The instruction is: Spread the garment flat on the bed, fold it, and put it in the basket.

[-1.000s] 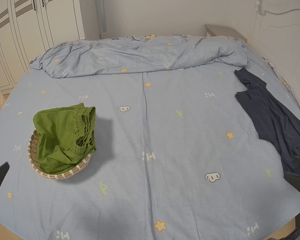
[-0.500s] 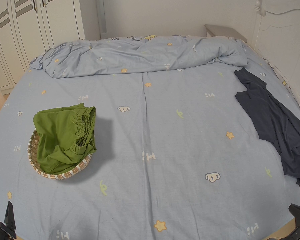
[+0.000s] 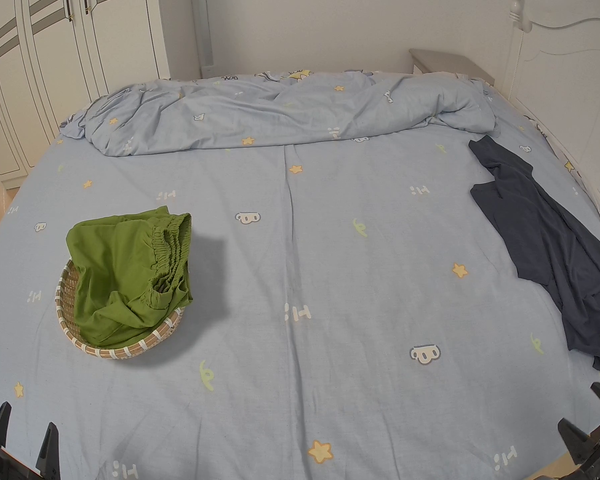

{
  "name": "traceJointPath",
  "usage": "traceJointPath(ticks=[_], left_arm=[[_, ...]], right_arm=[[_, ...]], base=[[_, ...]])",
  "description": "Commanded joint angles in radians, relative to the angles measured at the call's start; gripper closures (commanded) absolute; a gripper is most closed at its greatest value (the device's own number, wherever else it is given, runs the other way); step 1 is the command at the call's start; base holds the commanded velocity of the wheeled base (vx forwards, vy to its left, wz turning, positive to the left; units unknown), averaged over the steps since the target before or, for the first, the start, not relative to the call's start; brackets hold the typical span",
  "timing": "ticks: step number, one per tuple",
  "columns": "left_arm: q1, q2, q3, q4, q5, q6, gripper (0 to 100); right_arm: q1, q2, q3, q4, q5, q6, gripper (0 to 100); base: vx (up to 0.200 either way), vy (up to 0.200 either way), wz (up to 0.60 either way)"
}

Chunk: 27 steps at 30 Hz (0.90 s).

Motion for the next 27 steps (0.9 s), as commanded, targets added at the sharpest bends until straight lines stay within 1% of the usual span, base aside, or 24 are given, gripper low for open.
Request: traceJointPath(ticks=[1, 2, 4, 8, 10, 11, 13, 15, 17, 18, 19, 20, 21, 22, 23, 24, 25, 26, 27], left_arm=[[0.001, -0.013, 0.021, -0.012, -0.029, 0.028, 0], [0.001, -0.013, 0.021, -0.012, -0.030, 0.028, 0], [0.001, -0.013, 0.021, -0.012, -0.029, 0.024, 0], [0.001, -0.013, 0.021, -0.013, -0.029, 0.025, 0], [0.001, -0.013, 0.021, -0.015, -0.029, 0.024, 0], [0.001, -0.013, 0.021, -0.013, -0.029, 0.024, 0], [0.001, -0.013, 0.021, -0.013, -0.029, 0.024, 0], [0.001, -0.013, 0.021, -0.013, -0.029, 0.025, 0], [0.001, -0.013, 0.021, -0.013, -0.029, 0.025, 0], [0.001, -0.013, 0.021, -0.013, -0.029, 0.025, 0], [0.001, -0.013, 0.021, -0.013, -0.029, 0.024, 0], [0.001, -0.013, 0.021, -0.013, -0.029, 0.024, 0], [0.001, -0.013, 0.021, -0.013, -0.029, 0.024, 0], [0.001, -0.013, 0.021, -0.013, -0.029, 0.025, 0], [0.001, -0.013, 0.021, -0.013, -0.029, 0.024, 0], [0.001, -0.013, 0.021, -0.013, -0.029, 0.024, 0], [0.001, -0.013, 0.023, -0.015, -0.029, 0.025, 0], [0.001, -0.013, 0.021, -0.015, -0.029, 0.024, 0], [0.001, -0.013, 0.021, -0.015, -0.029, 0.025, 0]], right_arm=[[-0.007, -0.030, 0.156, -0.242, -0.150, -0.086, 0], [-0.007, -0.030, 0.156, -0.239, -0.193, -0.106, 0], [-0.007, -0.029, 0.156, -0.222, -0.250, -0.113, 0], [-0.007, -0.029, 0.156, -0.222, -0.242, -0.103, 0], [-0.007, -0.029, 0.156, -0.222, -0.238, -0.112, 0], [-0.007, -0.029, 0.156, -0.222, -0.230, -0.113, 0], [-0.007, -0.029, 0.156, -0.220, -0.193, -0.118, 0], [-0.007, -0.029, 0.156, -0.220, -0.190, -0.119, 0], [-0.007, -0.029, 0.156, -0.225, -0.255, -0.106, 0], [-0.007, -0.029, 0.156, -0.225, -0.255, -0.106, 0], [-0.007, -0.029, 0.156, -0.225, -0.322, -0.089, 0], [-0.007, -0.027, 0.156, -0.220, -0.414, -0.032, 0], [-0.007, -0.029, 0.156, -0.214, -0.411, -0.003, 0], [-0.007, -0.029, 0.154, -0.208, -0.396, -0.004, 0], [-0.007, -0.029, 0.153, -0.199, -0.361, -0.009, 0], [-0.007, -0.027, 0.156, -0.177, -0.305, -0.033, 0], [-0.007, -0.027, 0.156, -0.176, -0.296, -0.038, 0], [-0.007, -0.027, 0.154, -0.165, -0.241, -0.083, 0], [-0.007, -0.026, 0.153, -0.165, -0.247, -0.083, 0]], base=[[0.000, 0.000, 0.00], [0.000, 0.000, 0.00], [0.000, 0.000, 0.00], [0.000, 0.000, 0.00], [0.000, 0.000, 0.00], [0.000, 0.000, 0.00], [0.000, 0.000, 0.00], [0.000, 0.000, 0.00], [0.000, 0.000, 0.00], [0.000, 0.000, 0.00], [0.000, 0.000, 0.00], [0.000, 0.000, 0.00], [0.000, 0.000, 0.00], [0.000, 0.000, 0.00], [0.000, 0.000, 0.00], [0.000, 0.000, 0.00], [0.000, 0.000, 0.00], [0.000, 0.000, 0.00], [0.000, 0.000, 0.00]])
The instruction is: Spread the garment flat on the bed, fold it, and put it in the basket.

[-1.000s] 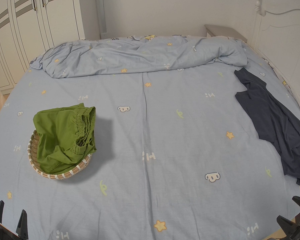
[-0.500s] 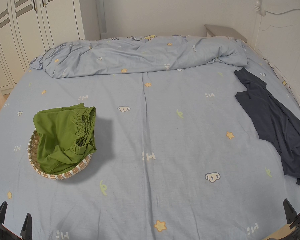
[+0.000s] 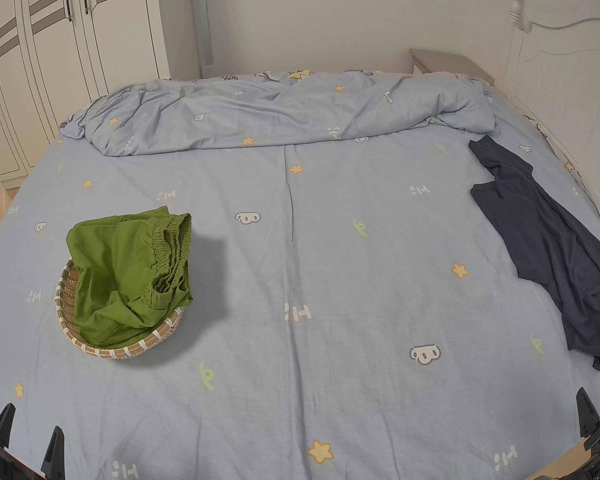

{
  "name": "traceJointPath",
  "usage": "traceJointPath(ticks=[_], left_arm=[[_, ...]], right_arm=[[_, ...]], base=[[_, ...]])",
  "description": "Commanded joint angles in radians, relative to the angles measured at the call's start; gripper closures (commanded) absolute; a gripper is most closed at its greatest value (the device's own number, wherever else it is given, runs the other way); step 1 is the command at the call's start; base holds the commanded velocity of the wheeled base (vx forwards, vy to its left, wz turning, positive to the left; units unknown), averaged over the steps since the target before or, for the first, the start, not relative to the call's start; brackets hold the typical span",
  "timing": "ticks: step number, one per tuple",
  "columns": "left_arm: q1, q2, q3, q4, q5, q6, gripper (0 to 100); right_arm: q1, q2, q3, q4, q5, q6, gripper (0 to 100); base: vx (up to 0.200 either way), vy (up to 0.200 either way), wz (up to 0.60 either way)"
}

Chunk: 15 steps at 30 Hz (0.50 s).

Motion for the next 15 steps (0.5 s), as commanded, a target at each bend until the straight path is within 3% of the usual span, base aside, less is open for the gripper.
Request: traceJointPath(ticks=[1, 15], left_arm=[[0.000, -0.011, 0.000, -0.001, 0.001, -0.001, 0], [0.000, -0.011, 0.000, -0.001, 0.001, -0.001, 0]], right_arm=[[0.002, 0.001, 0.015, 0.040, 0.162, -0.026, 0], [0.001, -0.005, 0.016, 0.037, 0.154, -0.017, 0]], base=[[0.000, 0.000, 0.00], [0.000, 0.000, 0.00]])
